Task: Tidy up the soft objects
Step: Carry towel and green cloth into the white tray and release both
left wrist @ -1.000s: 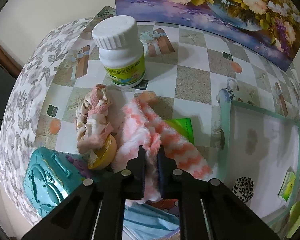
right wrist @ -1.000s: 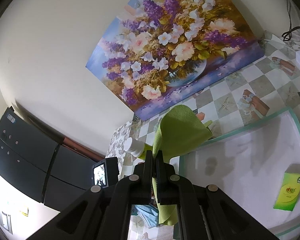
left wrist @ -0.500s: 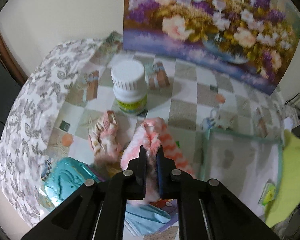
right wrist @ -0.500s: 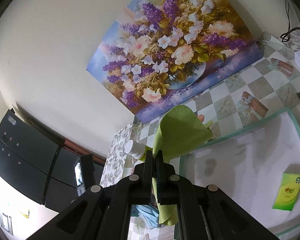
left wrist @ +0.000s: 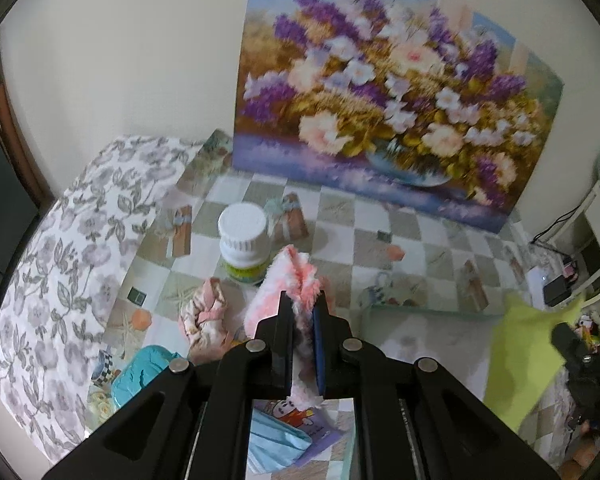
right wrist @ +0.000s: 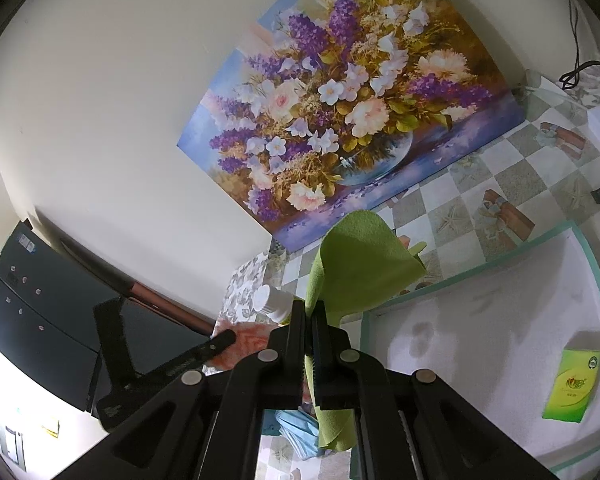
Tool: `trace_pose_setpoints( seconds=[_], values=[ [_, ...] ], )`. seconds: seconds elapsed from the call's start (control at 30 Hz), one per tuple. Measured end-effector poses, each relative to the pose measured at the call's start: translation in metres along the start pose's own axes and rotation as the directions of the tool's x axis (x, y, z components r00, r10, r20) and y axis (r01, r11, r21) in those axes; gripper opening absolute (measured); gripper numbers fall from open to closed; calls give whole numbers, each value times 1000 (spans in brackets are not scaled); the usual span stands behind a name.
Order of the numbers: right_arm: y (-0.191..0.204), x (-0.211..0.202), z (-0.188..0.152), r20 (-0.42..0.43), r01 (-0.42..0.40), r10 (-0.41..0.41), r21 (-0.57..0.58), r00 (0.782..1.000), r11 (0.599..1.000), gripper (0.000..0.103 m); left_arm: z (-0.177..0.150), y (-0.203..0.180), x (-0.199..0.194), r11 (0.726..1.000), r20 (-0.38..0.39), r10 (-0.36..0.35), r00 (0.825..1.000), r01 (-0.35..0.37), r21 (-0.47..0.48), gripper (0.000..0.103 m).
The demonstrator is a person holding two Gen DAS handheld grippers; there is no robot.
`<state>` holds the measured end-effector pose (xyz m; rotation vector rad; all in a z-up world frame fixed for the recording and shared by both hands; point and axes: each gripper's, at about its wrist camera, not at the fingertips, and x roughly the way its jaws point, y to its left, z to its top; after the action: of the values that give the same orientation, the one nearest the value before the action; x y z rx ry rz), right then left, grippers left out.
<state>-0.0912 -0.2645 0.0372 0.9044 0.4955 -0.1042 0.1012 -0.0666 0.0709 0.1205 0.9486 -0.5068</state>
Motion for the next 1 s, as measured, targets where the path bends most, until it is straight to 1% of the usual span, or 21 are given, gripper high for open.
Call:
trace_pose_setpoints(
  seconds=[0.13, 0.2, 0.27, 0.3, 0.37, 0.43, 0.5, 0.6, 0.63, 0.7, 0.77, 0.93, 0.97, 1.0],
  values=[
    [4, -10, 2, 25, -2, 3, -12, 1000, 1000, 3, 4, -10, -25, 999, 70, -44, 997, 43, 18, 8],
    [8, -19, 5, 49, -4, 5, -24, 999, 1000, 3, 6, -18, -45, 997, 122, -78, 989, 74, 37, 8],
    [12, -33, 8, 85, 3, 1, -41, 996, 999, 3, 7, -26, -64, 993, 170, -111, 979, 103, 59, 8],
    [14, -43, 10, 111, 13, -7, -53, 994, 998, 3, 6, -34, -76, 990, 202, -133, 970, 118, 82, 8],
    [16, -55, 14, 144, 23, -13, -63, 990, 998, 3, 5, -44, -89, 985, 232, -154, 961, 130, 113, 8],
    [16, -71, 16, 185, 54, -40, -73, 982, 996, 3, 0, -61, -102, 976, 255, -186, 949, 149, 158, 8],
    [15, -86, 20, 224, 100, -80, -80, 971, 992, 3, -5, -78, -108, 965, 257, -220, 941, 171, 199, 8],
    [12, -104, 24, 268, 166, -140, -78, 953, 983, 3, -13, -104, -107, 947, 237, -253, 938, 190, 258, 8],
    [10, -110, 25, 286, 204, -175, -76, 942, 976, 3, -16, -112, -105, 943, 227, -256, 940, 190, 274, 8],
    [5, -118, 27, 305, 247, -216, -66, 928, 967, 3, -24, -128, -99, 933, 202, -258, 945, 189, 307, 8],
    [-1, -123, 29, 312, 276, -246, -54, 918, 960, 3, -32, -143, -93, 923, 179, -261, 949, 191, 334, 8],
    [-18, -128, 34, 309, 368, -346, -14, 886, 930, 3, -47, -167, -75, 908, 130, -244, 961, 179, 380, 9],
    [-21, -127, 33, 307, 380, -359, -11, 882, 925, 3, -50, -170, -68, 905, 119, -237, 964, 174, 388, 9],
    [-25, -124, 34, 298, 409, -388, -8, 872, 913, 3, -54, -173, -59, 904, 105, -223, 969, 165, 393, 9]
  ],
)
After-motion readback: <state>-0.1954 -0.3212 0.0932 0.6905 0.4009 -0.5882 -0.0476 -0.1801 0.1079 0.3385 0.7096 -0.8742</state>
